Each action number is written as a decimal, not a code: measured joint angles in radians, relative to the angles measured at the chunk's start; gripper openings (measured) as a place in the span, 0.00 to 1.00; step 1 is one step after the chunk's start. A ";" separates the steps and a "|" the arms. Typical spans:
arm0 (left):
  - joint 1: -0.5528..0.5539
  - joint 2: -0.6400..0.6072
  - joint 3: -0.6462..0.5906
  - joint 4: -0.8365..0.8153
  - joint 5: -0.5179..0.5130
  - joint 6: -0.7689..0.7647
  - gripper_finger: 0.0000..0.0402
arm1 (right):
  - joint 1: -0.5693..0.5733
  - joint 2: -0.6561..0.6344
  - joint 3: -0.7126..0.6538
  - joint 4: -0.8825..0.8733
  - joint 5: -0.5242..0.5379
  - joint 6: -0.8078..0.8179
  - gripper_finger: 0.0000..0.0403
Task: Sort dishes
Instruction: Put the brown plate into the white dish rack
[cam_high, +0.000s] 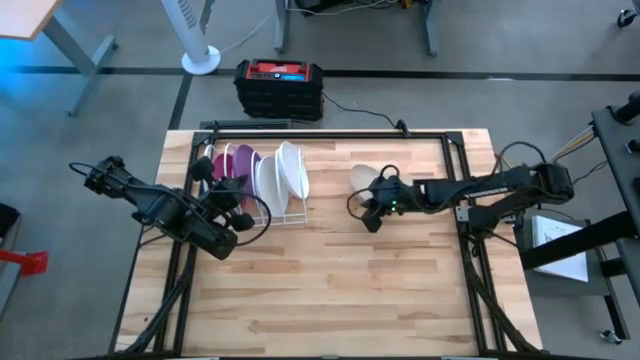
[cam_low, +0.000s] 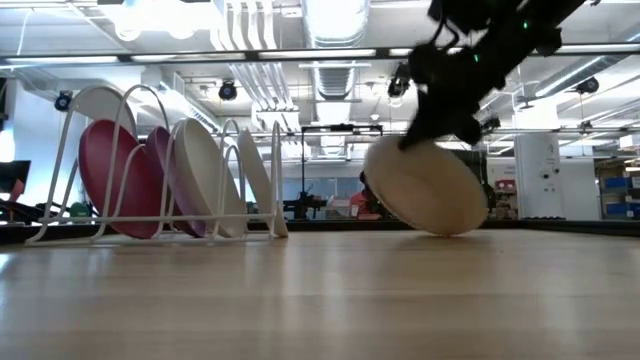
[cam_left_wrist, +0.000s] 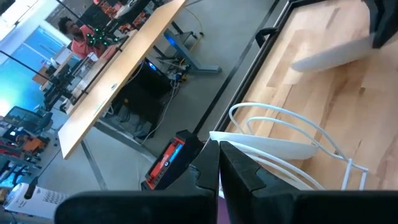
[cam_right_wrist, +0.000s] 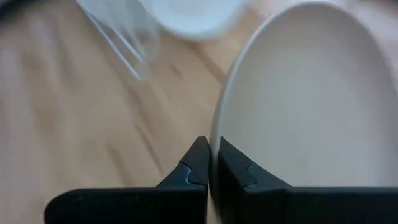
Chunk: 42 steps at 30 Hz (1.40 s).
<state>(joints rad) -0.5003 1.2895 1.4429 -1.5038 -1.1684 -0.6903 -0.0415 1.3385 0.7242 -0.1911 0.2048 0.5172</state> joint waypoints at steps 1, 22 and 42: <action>0.000 0.001 0.000 0.000 0.000 0.000 0.00 | 0.004 -0.016 0.000 0.037 -0.004 -0.008 0.00; 0.000 -0.001 -0.066 0.000 -0.001 -0.008 0.00 | 0.046 -0.054 0.001 0.748 -0.007 -0.175 0.00; 0.000 -0.005 -0.071 0.000 -0.002 -0.014 0.00 | 0.046 0.163 0.087 1.160 -0.109 -0.235 0.00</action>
<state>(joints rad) -0.5003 1.2840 1.3720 -1.5040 -1.1706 -0.7042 0.0044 1.5014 0.8114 0.9691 0.0959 0.2824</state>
